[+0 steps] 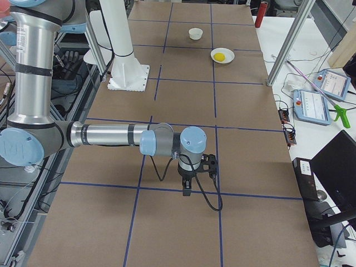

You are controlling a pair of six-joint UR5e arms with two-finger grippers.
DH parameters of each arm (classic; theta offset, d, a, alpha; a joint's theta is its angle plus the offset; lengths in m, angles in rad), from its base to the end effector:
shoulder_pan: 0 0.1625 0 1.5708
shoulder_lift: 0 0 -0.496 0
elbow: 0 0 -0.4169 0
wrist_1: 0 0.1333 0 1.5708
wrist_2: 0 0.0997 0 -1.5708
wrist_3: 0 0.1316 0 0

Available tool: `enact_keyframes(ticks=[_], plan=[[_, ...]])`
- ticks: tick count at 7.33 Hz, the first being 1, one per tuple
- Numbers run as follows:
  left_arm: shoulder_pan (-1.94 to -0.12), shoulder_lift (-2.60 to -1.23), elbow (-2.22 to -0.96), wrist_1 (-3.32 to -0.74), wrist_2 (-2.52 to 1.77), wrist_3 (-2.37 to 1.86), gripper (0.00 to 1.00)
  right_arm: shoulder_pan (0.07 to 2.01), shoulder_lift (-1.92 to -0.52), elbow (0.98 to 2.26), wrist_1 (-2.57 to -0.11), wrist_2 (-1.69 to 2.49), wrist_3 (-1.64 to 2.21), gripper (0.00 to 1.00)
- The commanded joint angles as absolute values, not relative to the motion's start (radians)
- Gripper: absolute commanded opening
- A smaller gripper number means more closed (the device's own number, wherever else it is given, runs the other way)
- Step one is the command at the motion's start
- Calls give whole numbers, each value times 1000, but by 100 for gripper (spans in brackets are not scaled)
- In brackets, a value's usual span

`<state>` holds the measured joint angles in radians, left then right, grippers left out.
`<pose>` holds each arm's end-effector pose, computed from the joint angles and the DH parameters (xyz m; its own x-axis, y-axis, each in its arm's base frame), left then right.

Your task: Move lemon from plate to bowl

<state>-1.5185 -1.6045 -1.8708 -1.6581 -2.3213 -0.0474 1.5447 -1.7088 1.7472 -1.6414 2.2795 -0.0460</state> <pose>-0.0152 -0.5425 0.5688 0.7172 0.2730 -0.6411 -0.0137 0.9254 0.3787 0.0360 -0.4459 0.7408 0.7575 -0.0448 0.6513 0.0610 0.9981 -0.0023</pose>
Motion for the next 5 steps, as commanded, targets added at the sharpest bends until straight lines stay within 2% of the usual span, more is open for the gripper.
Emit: enact_keyframes(ticks=[1, 3, 5], plan=[[-1357, -1757, -1864, -1658, -2248, -272, 100, 1545, -1709, 1747, -1641, 2279, -46, 100], [-1165, -1978, -1750, -1658, -2184, -545, 100, 1545, -1709, 1747, -1641, 2279, -46, 100], [-1074, -2156, -1589, -1667, -2143, -694, 100, 1545, -1709, 1747, -1641, 2279, -46, 100]])
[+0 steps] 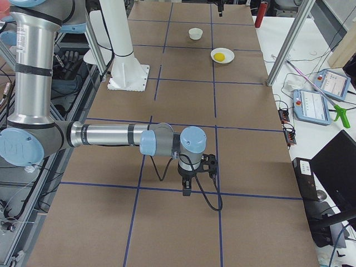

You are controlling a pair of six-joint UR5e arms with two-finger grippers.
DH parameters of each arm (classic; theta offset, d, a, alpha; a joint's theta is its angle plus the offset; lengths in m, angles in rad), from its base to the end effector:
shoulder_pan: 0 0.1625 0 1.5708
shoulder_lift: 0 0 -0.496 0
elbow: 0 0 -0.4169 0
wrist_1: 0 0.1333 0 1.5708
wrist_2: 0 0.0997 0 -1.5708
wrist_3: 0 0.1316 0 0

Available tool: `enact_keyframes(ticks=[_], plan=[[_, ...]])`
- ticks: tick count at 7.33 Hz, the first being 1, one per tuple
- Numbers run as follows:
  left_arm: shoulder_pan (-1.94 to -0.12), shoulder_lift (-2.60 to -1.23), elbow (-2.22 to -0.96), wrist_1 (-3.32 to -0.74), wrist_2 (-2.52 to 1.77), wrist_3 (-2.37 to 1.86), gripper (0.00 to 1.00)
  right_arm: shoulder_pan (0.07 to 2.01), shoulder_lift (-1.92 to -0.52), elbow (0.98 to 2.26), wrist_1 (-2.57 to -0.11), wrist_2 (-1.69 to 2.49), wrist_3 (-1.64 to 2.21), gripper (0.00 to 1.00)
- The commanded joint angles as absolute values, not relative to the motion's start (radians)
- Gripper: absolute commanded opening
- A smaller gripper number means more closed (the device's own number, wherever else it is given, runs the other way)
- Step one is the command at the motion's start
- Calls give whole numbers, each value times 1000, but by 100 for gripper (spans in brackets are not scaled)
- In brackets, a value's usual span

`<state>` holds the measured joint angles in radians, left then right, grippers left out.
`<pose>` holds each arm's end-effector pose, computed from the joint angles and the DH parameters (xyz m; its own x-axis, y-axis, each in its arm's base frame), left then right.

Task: Move lemon from plate to bowl
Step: 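Move the left gripper over the yellow lemon on the white plate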

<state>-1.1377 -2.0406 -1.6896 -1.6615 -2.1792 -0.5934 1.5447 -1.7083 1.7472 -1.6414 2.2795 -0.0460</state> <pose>0.2481 -0.6749 0.3947 0.6751 0.1608 -0.7200 0.0615 0.9603 0.2722 0.0360 -0.4462 0.7406 0.7575 -0.0451 0.6513 0.0610 0.9981 -0.0018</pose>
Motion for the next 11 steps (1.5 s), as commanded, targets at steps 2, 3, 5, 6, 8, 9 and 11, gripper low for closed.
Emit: enact_keyframes(ticks=[2, 3, 5, 6, 8, 9, 11], plan=[[-1001, -2215, -1502, -1705, -2082, -774, 100, 1545, -1709, 1747, -1641, 2279, -46, 100], [-965, -2221, -1446, -1786, -2079, -838, 100, 1545, -1709, 1747, -1641, 2279, -46, 100], [-922, -2282, -1306, -1879, -2045, -899, 100, 1545, -1709, 1747, -1641, 2279, -46, 100], [-908, -2289, -1281, -1920, -2046, -899, 100, 1545, -1709, 1747, -1641, 2279, -46, 100], [-864, -2286, -1279, -1934, -2045, -899, 100, 1545, -1709, 1747, -1641, 2279, -46, 100], [-844, -2281, -1278, -1939, -2034, -900, 100, 1545, -1709, 1747, -1641, 2279, -46, 100], [-836, -2281, -1234, -2005, -2016, -900, 100, 1545, -1709, 1747, -1641, 2279, -46, 100]])
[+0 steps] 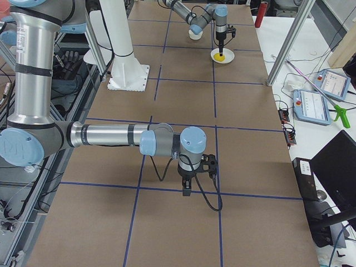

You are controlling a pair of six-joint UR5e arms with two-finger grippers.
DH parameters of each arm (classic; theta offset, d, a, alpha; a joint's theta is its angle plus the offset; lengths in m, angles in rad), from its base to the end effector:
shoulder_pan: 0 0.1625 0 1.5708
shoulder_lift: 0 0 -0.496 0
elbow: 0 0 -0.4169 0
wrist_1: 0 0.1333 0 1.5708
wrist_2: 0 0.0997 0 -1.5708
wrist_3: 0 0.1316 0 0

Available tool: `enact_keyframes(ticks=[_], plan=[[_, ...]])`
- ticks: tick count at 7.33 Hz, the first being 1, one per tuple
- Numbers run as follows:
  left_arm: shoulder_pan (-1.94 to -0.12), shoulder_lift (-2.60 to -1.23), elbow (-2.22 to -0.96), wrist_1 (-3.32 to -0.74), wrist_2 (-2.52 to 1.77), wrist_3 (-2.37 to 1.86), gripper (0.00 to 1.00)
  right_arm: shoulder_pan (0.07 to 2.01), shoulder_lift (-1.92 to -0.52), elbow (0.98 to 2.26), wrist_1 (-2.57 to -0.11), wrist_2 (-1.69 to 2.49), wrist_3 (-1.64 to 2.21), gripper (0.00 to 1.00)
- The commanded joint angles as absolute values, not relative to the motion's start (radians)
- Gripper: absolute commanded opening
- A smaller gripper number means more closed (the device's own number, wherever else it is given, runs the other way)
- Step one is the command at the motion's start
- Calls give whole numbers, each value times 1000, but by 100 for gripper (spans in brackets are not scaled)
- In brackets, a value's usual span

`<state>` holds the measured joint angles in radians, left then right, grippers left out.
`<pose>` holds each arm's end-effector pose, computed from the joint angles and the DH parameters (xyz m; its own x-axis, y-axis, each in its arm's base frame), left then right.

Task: Move lemon from plate to bowl
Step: 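Move the left gripper over the yellow lemon on the white plate, then close the left gripper around the lemon and lift it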

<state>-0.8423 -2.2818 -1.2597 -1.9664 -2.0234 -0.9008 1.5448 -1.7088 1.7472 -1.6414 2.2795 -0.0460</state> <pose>0.5174 -0.6936 0.3876 0.6528 0.1072 -0.7499 0.0736 0.9763 0.2036 0.0361 -0.4459 0.7408 0.7575 -0.0447 0.6513 0.0609 0.9981 -0.0023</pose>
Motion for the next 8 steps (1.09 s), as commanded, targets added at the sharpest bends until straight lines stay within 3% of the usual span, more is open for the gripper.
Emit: enact_keyframes(ticks=[1, 6, 7, 8], plan=[[-836, -2281, -1226, -2014, -2016, -900, 100, 1545, -1709, 1747, -1641, 2279, -46, 100], [-807, -2281, -1198, -2017, -2017, -894, 99, 1545, -1709, 1747, -1641, 2279, -46, 100], [-808, -2281, -1198, -2019, -2017, -890, 88, 1545, -1709, 1747, -1641, 2279, -46, 100], [-810, -2283, -1201, -2017, -2022, -888, 48, 1545, -1709, 1747, -1641, 2279, -46, 100]])
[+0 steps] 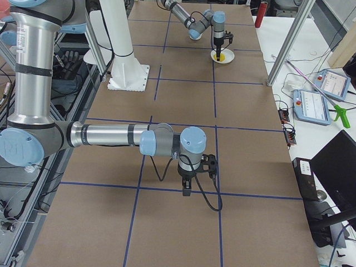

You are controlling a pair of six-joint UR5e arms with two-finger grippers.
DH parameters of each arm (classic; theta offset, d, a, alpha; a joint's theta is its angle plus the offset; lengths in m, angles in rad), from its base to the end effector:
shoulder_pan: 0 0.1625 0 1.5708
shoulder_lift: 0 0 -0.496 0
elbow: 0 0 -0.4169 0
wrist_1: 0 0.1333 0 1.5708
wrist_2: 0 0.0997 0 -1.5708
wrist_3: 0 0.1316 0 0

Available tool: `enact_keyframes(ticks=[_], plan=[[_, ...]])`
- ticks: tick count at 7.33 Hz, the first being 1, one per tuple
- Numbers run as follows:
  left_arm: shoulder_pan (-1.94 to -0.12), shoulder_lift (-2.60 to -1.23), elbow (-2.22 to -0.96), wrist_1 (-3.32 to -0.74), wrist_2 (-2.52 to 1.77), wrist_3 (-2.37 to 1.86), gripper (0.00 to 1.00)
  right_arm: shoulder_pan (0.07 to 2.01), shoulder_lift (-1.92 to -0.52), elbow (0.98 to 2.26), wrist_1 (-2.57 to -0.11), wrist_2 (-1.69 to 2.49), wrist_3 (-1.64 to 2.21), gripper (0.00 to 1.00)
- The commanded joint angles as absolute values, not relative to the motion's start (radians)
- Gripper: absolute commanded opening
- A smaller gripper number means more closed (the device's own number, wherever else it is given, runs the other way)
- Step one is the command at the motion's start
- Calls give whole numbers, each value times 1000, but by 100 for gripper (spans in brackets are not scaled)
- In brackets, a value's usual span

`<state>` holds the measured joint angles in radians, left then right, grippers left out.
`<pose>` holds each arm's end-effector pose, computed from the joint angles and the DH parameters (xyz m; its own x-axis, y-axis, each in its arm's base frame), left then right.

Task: Move lemon from plate to bowl
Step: 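Close the left gripper around the lemon and lift it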

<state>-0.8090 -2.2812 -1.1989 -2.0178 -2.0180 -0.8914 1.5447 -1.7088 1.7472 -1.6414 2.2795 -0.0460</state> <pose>0.5460 -0.6831 0.4135 0.6570 0.1321 -0.7423 0.0367 0.9778 0.2065 0.0360 -0.4459 0.7408 0.7575 -0.0448 0.6513 0.0610 0.9981 -0.0023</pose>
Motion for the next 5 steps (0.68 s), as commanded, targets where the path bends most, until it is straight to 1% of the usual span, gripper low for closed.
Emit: enact_keyframes(ticks=[1, 2, 3, 4, 5], plan=[[-821, -2283, -1206, -2016, -2028, -888, 33, 1545, -1709, 1747, -1641, 2279, -46, 100], [-853, -2284, -1213, -2007, -2066, -888, 14, 1545, -1709, 1747, -1641, 2279, -46, 100], [-903, -2278, -1244, -1997, -2132, -890, 9, 1545, -1709, 1747, -1641, 2279, -46, 100], [-940, -2278, -1276, -1923, -2134, -894, 14, 1545, -1709, 1747, -1641, 2279, -46, 100], [-980, -2276, -1320, -1795, -2132, -894, 14, 1545, -1709, 1747, -1641, 2279, -46, 100]])
